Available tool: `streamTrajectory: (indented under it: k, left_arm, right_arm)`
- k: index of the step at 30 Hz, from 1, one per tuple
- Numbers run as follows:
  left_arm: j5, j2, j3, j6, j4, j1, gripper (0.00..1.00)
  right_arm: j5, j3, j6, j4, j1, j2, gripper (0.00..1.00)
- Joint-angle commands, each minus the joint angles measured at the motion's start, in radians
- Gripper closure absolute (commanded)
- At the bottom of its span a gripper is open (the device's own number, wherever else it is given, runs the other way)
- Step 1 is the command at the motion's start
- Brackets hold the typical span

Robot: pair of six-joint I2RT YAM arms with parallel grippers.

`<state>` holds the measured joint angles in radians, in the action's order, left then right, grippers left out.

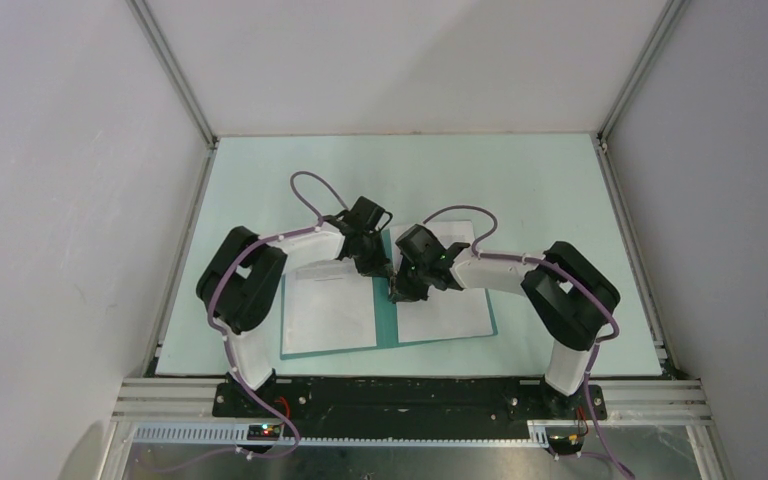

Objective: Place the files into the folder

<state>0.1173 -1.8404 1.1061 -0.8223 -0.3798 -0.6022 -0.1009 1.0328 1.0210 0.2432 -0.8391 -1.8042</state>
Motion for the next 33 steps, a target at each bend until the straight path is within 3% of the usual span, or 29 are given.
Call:
streamTrajectory:
  k: [1,13,20,22,33]
  left_arm:
    - [-0.03,-0.032,-0.025,-0.008,-0.039,-0.002,0.9]
    - [-0.098,-0.024,-0.042,-0.031,-0.041,0.003,0.89]
    - [-0.058,0.015,-0.004,-0.006,-0.04,-0.01,0.72]
    - [-0.057,0.041,-0.002,0.004,-0.041,-0.012,0.72]
    - [-0.075,0.027,-0.001,0.039,-0.052,-0.053,0.9]
  right_arm:
    - [0.16,-0.072,-0.012,0.184,0.021,-0.118,1.0]
    - [0.059,-0.077,-0.032,0.178,0.066,-0.041,1.0]
    - [0.043,-0.076,-0.044,0.174,0.084,-0.074,1.0]
    - [0.039,-0.076,-0.045,0.168,0.089,-0.076,1.0]
    - [0.026,-0.077,-0.046,0.142,0.104,-0.101,1.0]
